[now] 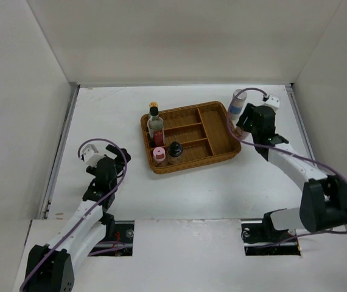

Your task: Organize the condiment bottles

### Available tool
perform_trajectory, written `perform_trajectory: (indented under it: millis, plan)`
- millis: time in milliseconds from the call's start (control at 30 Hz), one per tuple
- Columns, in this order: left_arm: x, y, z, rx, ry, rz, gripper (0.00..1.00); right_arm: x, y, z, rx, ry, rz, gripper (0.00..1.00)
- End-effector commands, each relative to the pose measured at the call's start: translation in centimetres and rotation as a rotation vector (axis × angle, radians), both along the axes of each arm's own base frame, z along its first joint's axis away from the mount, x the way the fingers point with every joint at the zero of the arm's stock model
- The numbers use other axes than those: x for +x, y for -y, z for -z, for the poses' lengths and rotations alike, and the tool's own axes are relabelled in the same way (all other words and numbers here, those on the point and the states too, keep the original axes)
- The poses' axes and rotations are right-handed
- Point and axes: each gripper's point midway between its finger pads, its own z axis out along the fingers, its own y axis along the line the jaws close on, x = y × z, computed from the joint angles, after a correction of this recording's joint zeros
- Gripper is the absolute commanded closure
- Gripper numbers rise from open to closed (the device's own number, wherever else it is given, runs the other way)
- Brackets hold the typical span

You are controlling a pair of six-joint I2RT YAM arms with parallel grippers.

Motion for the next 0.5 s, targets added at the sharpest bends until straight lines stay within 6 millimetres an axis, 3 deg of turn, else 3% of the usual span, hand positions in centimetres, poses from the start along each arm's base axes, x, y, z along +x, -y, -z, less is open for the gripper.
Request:
perform_trajectory:
  millis: [0,233,333,467]
  plan:
    - [0.4,0.3,-1.1,-0.013,0.054,0.012,0.0,-0.7,-5.0,-7.9,0.07,0.246,-0.089,0.53]
    - [0.3,0.5,-1.2,-0.016,0.058,0.02,0.0,-4.6,-17.7,-8.2,0.129,0.247,-0.381,0.52]
    - [0.3,0.4,-1.4,-0.018,0.066,0.017,0.0,-5.2,-21.3,-6.9,0.124,0.221,-0.445,0.51]
    - [0.2,0.3,-1.3,-0.018,0.066,0.016,0.0,-5.6,-24.5,-4.9,0.111,0.178,-0.502,0.51]
